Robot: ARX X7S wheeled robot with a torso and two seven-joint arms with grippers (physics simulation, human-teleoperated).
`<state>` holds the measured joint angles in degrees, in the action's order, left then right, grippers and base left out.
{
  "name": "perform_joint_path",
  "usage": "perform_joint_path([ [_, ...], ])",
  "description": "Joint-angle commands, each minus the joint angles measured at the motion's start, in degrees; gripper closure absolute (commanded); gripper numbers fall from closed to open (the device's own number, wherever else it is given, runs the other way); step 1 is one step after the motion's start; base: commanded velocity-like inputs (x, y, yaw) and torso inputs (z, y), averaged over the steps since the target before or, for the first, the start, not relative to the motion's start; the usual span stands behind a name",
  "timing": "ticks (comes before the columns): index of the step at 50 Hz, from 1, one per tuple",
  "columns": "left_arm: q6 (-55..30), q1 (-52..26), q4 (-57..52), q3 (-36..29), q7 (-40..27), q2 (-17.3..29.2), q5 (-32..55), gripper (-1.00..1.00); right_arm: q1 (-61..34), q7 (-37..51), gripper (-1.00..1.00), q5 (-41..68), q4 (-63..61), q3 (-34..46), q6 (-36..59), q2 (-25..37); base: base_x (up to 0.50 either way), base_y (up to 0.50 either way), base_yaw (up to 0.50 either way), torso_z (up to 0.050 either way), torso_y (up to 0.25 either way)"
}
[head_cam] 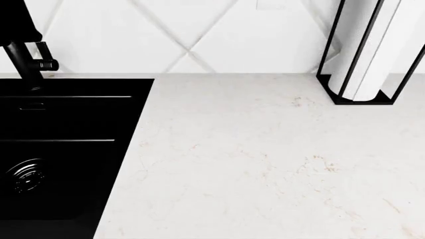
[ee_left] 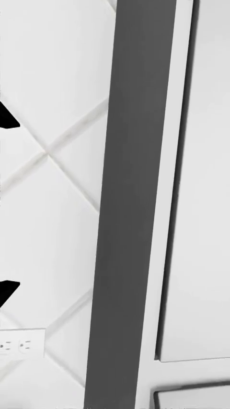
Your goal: Pick and place the shaker into the drawer. Then close the cabinet.
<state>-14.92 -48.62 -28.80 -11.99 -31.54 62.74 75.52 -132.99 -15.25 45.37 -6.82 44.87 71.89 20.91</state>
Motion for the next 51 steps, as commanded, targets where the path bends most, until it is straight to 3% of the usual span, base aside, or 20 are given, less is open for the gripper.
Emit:
perform_joint_path([
  [1, -0.10, 0.64, -0.32, 0.11, 0.14, 0.34, 0.03, -1.00, -1.81, 4.36, -1.00, -40.26, 46.71, 0.92, -16.85, -1.61, 0.00, 0.00, 0.00, 0.000, 0.000],
  [3, -0.13, 0.76, -0.47, 0.18, 0.10, 0.50, 0.07, -1.00, -1.97, 1.94, -1.00, -46.34, 54.29, -2.51, -21.07, -4.13, 0.00, 0.00, 0.00, 0.000, 0.000],
  [10, -0.20, 1.58, -1.03, 0.41, 0.09, 1.23, 0.08, -1.00, -2.01, -4.99, -1.00, -82.22, 74.56, -27.88, -31.75, -11.24, 0.00, 0.00, 0.00, 0.001, 0.000],
  [16, -0.50, 1.91, -1.29, 0.49, 0.04, 1.80, 0.16, -1.00, -2.01, -5.06, -1.00, -90.75, 80.86, -33.34, -32.67, -11.58, 0.00, 0.00, 0.00, 0.000, 0.000],
  [18, -0.47, 2.36, -1.55, 0.68, -0.03, 2.18, 0.29, -1.00, -2.01, -5.20, -1.00, -90.03, 81.77, -31.99, -32.12, -11.56, 0.00, 0.00, 0.00, 0.000, 0.000],
  [21, -0.04, 3.83, -1.97, 1.28, -0.08, 3.14, 0.42, -1.00, -2.00, -5.34, -1.00, -83.39, 81.80, -23.90, -30.06, -11.24, 0.00, 0.00, 0.00, 0.000, 0.000],
  [31, 1.61, 7.73, -1.33, 3.93, -0.23, 6.06, 0.62, -1.00, -1.33, -5.39, -1.00, -51.24, 81.81, 10.08, -22.36, -10.35, 0.00, 0.00, 0.00, 0.000, 0.000],
  [41, 3.95, 13.18, -0.47, 6.86, -0.35, 8.33, 0.32, -1.00, -1.33, -5.39, -1.00, -51.24, 81.81, 10.08, -22.36, -10.35, 0.01, 0.00, 0.00, 0.000, 0.000],
  [51, 3.06, 11.84, -1.20, 5.12, -0.23, 6.25, -0.11, -1.00, -1.33, -5.39, -1.00, -51.24, 81.81, 10.08, -22.36, -10.35, 0.01, 0.00, 0.00, 0.001, 0.000],
])
